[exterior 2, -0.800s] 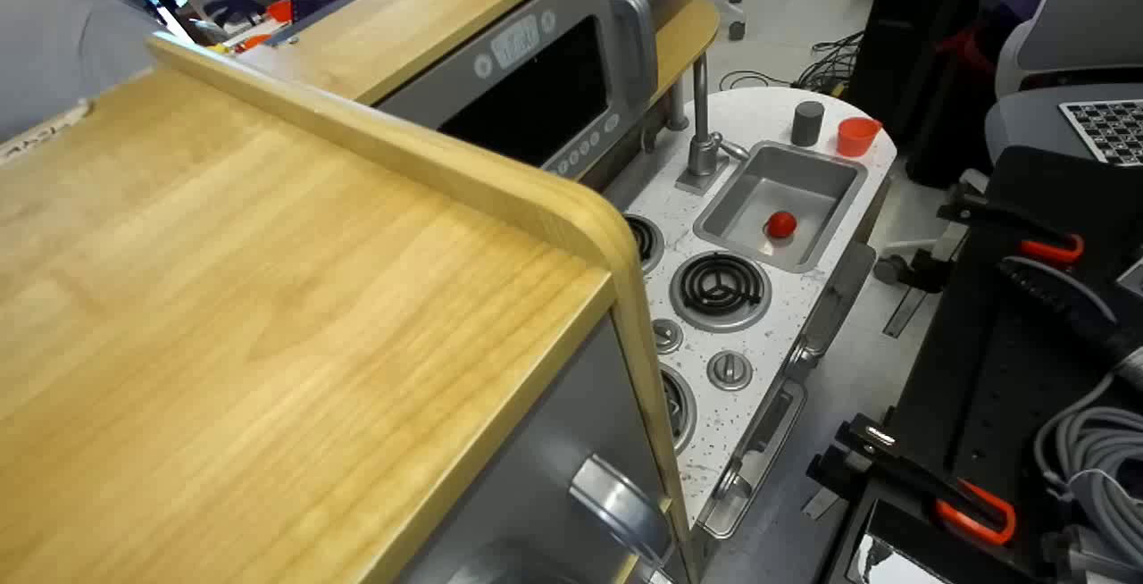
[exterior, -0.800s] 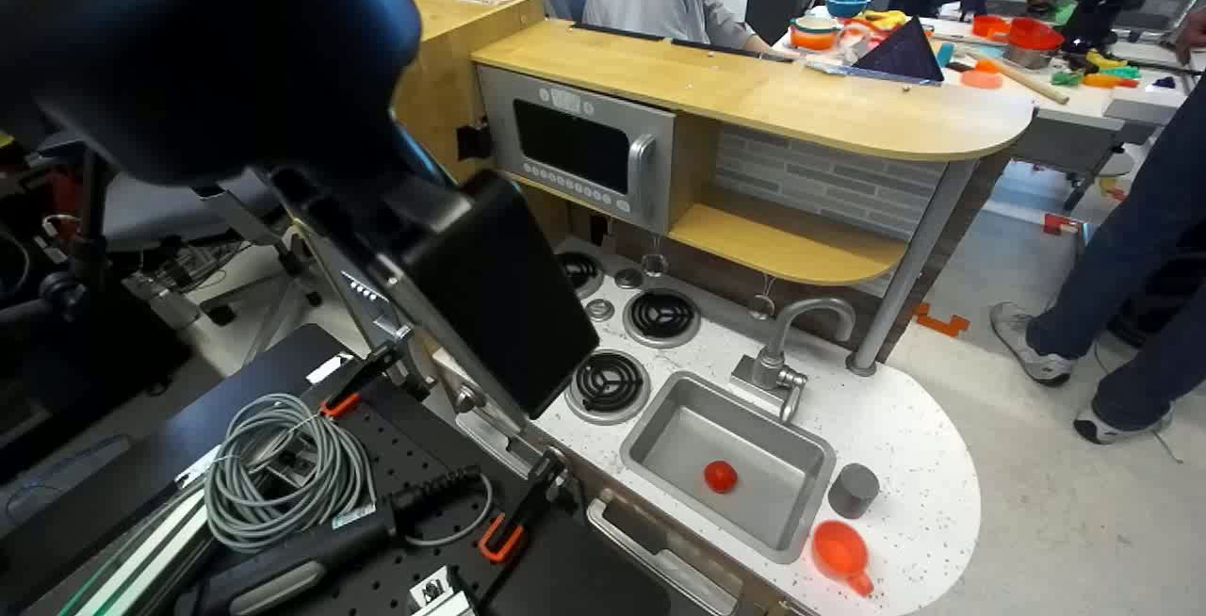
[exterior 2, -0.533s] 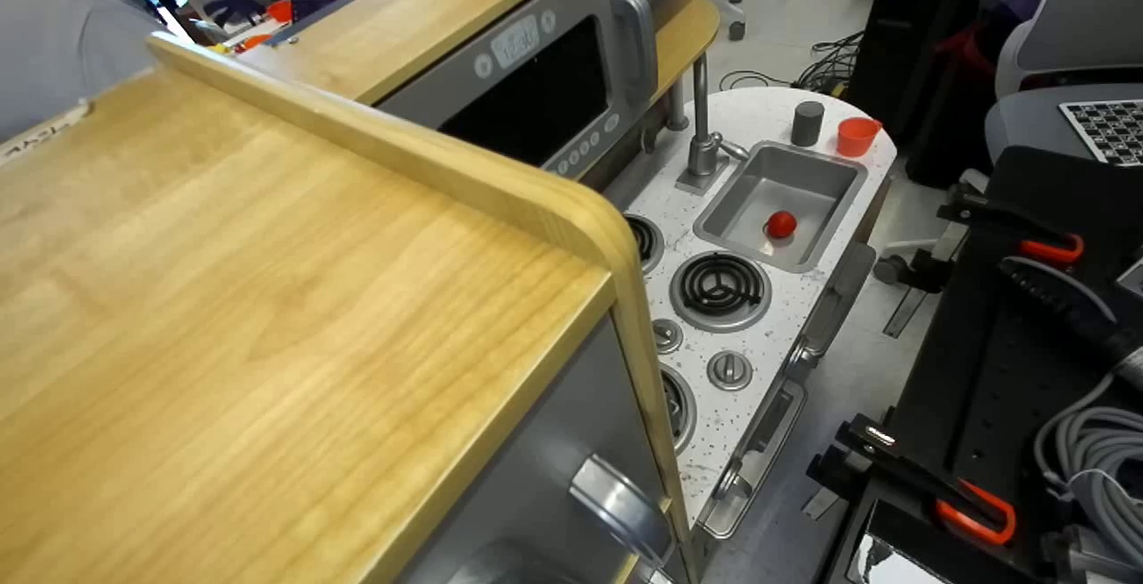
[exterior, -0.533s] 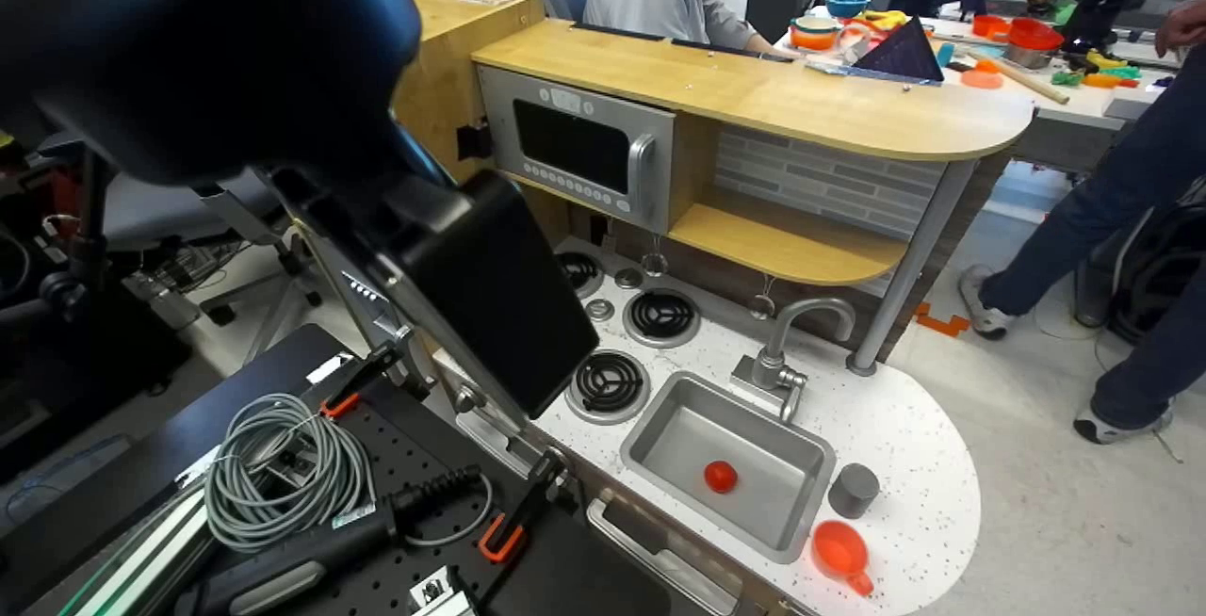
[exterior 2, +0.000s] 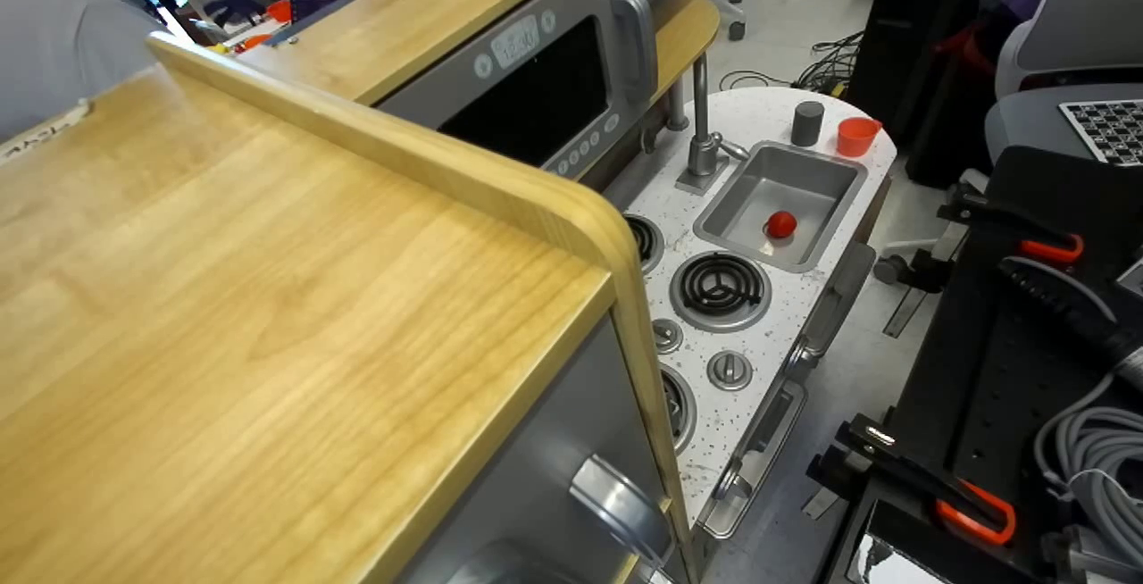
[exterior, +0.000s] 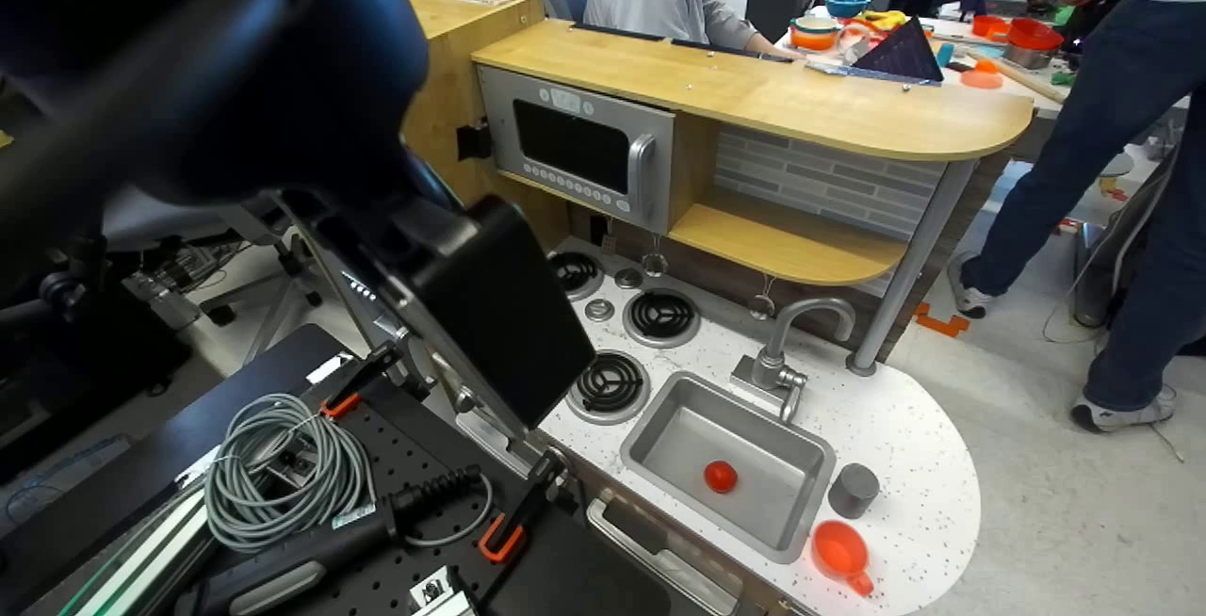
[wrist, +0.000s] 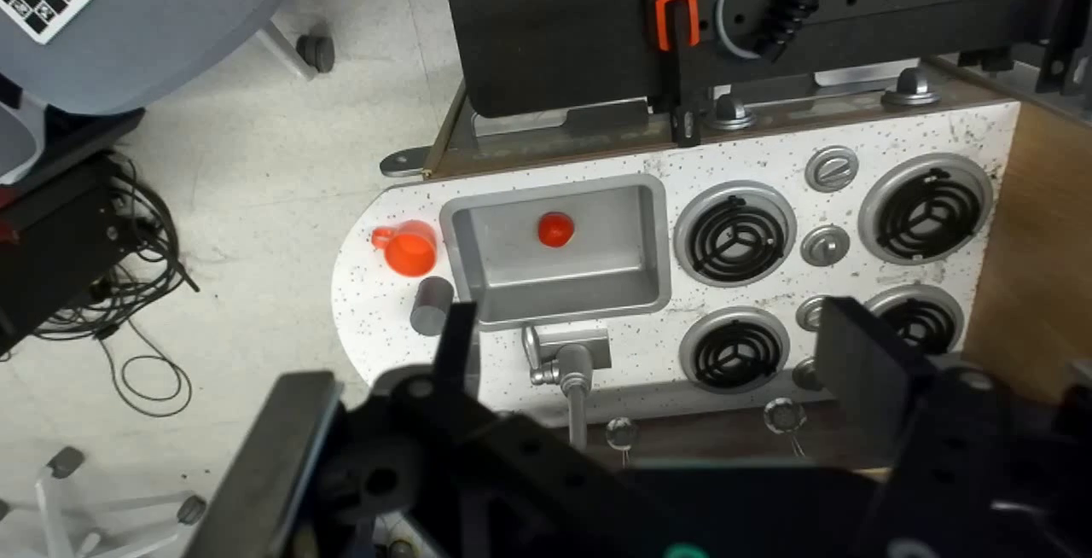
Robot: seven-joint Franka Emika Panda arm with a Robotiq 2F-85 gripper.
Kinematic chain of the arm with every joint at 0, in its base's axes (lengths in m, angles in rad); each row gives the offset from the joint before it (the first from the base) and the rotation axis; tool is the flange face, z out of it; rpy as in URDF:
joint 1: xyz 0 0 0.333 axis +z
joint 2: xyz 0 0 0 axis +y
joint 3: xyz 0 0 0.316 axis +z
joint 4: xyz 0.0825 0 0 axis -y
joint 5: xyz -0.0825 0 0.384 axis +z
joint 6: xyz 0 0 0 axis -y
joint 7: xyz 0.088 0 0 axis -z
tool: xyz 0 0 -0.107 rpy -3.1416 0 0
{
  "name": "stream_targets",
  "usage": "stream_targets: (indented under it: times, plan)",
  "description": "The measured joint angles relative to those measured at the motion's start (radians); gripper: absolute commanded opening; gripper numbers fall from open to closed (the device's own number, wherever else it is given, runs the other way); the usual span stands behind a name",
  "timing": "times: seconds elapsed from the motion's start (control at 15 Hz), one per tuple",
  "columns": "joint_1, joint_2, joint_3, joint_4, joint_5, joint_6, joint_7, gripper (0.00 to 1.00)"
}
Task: Remove the red ball from the sink and place it on the right side of the countertop
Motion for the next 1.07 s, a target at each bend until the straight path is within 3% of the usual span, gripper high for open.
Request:
stream_targets:
  times: [0.27, 0.73, 1.07]
  plan:
    - [0.006, 0.113, 0.001, -0.003, 0.0, 0.029, 0.014, 1.0]
    - [0.013, 0.532, -0.009, 0.005, 0.002, 0.354, 0.066, 1.0]
    - [0.013, 0.841, 0.001, 0.087, 0.061, 0.536, 0.068, 1.0]
